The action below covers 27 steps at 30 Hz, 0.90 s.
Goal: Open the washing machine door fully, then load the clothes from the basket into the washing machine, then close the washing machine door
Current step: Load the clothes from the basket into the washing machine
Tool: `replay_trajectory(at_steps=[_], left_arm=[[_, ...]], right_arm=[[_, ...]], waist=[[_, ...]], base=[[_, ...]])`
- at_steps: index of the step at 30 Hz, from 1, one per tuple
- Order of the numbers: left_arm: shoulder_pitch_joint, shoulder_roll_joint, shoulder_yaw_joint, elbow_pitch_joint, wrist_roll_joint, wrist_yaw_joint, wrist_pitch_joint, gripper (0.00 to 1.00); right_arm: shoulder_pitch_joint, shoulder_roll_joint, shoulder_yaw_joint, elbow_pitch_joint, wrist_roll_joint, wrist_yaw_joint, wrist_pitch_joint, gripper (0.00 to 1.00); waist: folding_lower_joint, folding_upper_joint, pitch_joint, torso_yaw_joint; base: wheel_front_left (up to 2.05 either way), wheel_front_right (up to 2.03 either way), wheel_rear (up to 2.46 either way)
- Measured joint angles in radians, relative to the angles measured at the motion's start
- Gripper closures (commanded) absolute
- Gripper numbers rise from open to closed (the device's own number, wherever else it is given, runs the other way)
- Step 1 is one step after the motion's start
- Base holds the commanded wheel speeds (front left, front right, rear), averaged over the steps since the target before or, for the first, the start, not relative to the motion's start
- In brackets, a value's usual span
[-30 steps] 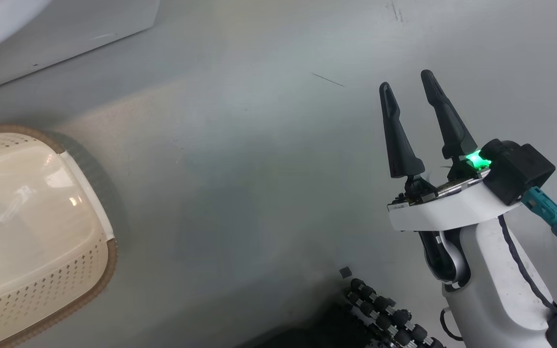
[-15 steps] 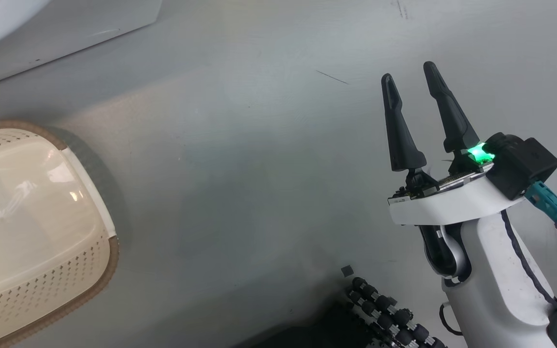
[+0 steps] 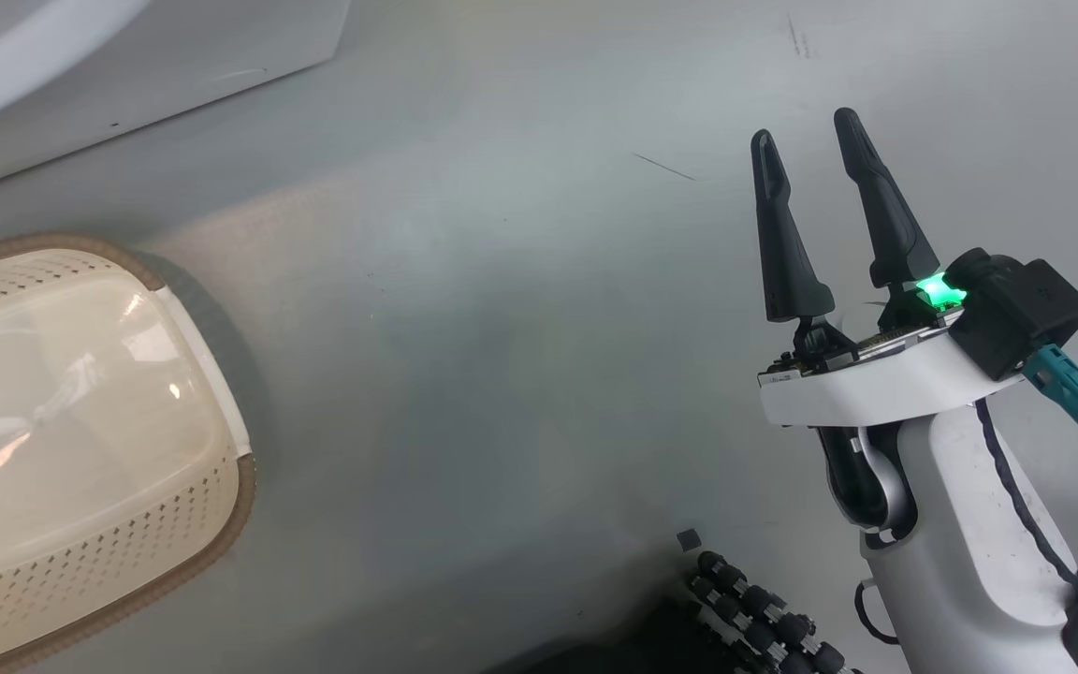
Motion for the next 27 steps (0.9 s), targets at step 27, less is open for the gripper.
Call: replay_trajectory(at_steps=[27], left_arm=[[0.605,-0.350,-0.039,-0.079,0.010,0.102,-0.442,0.00]], right_arm=[[0.073,-0.033,-0.121,0.041,-0.112,-0.017,0.000,0.00]], waist=[[-0.0001,0.0000,-0.166,0.165]], base=[[0.00,0.00,0.00]])
